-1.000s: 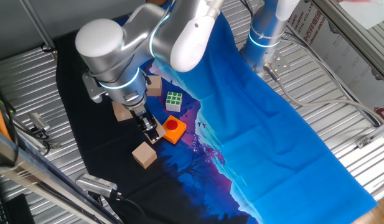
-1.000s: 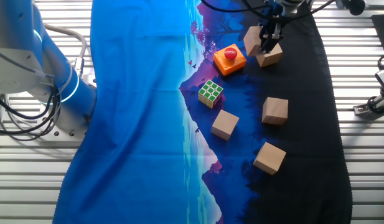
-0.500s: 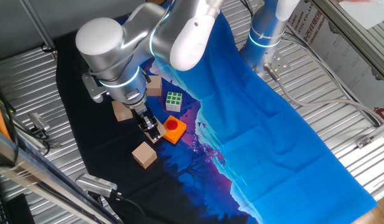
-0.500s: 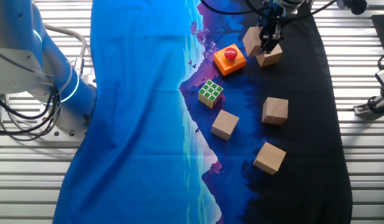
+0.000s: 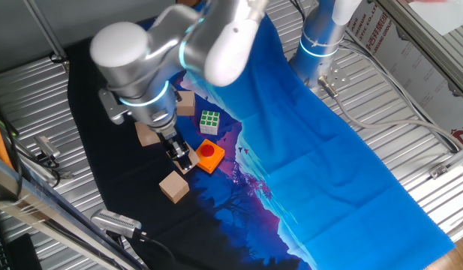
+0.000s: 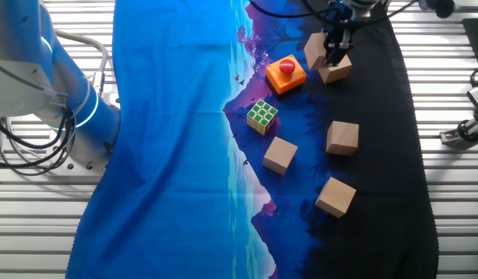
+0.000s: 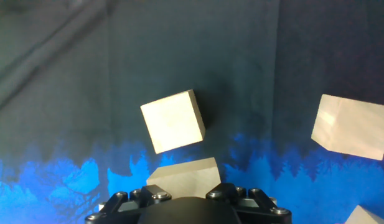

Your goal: Stack the blocks in a vertical line of five

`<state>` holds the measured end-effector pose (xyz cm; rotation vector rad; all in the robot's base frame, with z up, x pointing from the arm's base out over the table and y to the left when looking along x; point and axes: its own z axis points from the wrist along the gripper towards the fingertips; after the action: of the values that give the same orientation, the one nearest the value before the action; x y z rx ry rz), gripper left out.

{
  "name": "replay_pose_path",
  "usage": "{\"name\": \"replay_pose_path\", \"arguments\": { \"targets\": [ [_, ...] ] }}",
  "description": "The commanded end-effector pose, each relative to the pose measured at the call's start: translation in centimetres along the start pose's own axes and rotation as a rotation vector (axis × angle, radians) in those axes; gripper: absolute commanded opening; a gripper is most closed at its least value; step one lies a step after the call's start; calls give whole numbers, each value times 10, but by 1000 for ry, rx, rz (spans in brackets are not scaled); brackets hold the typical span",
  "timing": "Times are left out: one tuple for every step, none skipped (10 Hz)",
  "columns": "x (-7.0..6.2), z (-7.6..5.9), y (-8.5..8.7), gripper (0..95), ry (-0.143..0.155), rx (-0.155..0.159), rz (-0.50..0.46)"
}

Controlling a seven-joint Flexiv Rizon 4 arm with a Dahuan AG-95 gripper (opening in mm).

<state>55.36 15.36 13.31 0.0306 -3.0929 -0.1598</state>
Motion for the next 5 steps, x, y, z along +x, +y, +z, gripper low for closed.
{"name": "replay_pose_path", "arguments": {
  "targets": [
    [-2,0,1,0,-8,1,8],
    [-2,0,1,0,-8,-2,8],
    [-4,0,2,0,-12,-3,11],
    [-8,0,5,0,-12,1,16],
    [-16,0,10,0,-12,0,25]
  ]
}}
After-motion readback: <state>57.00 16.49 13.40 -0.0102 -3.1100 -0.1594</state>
